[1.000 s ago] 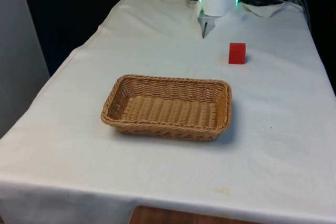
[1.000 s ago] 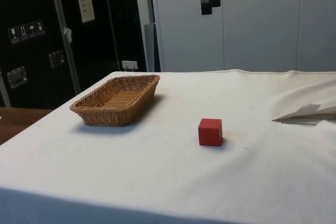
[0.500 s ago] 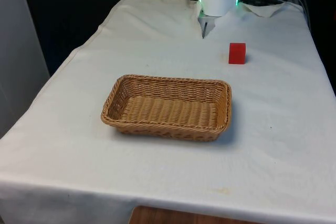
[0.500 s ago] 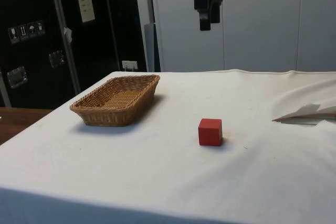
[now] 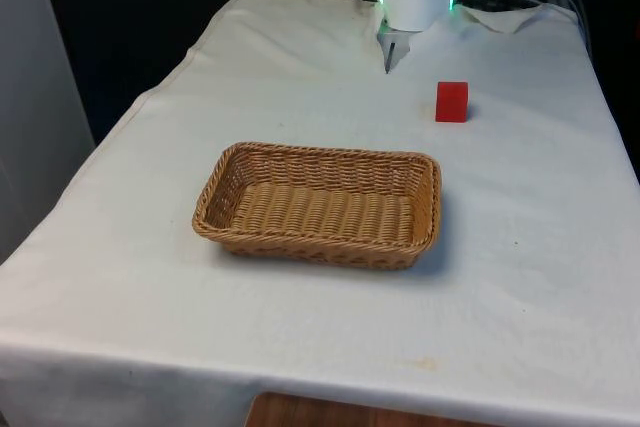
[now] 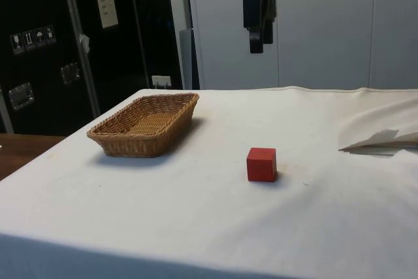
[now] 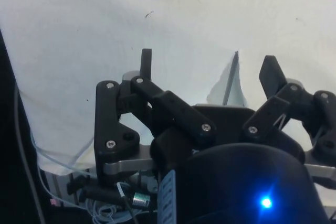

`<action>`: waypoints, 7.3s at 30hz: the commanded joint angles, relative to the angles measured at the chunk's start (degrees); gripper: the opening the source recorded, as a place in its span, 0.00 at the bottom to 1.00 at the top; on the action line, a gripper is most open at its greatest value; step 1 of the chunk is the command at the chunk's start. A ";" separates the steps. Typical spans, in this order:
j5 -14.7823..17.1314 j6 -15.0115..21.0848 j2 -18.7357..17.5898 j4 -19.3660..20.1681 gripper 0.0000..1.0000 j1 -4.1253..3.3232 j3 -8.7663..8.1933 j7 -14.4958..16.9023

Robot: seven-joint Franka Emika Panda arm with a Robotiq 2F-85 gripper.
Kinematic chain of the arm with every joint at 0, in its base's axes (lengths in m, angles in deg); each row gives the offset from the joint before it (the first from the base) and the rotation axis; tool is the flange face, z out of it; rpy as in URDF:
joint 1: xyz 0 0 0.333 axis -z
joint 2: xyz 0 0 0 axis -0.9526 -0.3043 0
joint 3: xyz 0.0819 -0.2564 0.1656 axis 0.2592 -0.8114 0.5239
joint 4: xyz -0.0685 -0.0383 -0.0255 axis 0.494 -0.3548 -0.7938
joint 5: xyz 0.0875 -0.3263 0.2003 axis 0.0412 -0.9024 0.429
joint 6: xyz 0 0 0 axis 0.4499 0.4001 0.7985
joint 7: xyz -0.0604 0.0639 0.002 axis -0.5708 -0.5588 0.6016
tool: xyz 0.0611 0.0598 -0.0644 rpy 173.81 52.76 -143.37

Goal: Pick up the cube and place it into the basket.

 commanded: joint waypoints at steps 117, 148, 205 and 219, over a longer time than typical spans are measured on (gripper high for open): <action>3.27 38.22 -37.53 3.67 1.00 -0.52 4.18 1.20; 2.58 35.70 -34.49 4.01 0.00 -0.69 3.78 0.69; 1.60 8.59 -8.59 1.20 0.00 -0.06 3.72 0.63; 0.97 4.81 -7.96 -1.55 0.00 0.69 1.60 2.69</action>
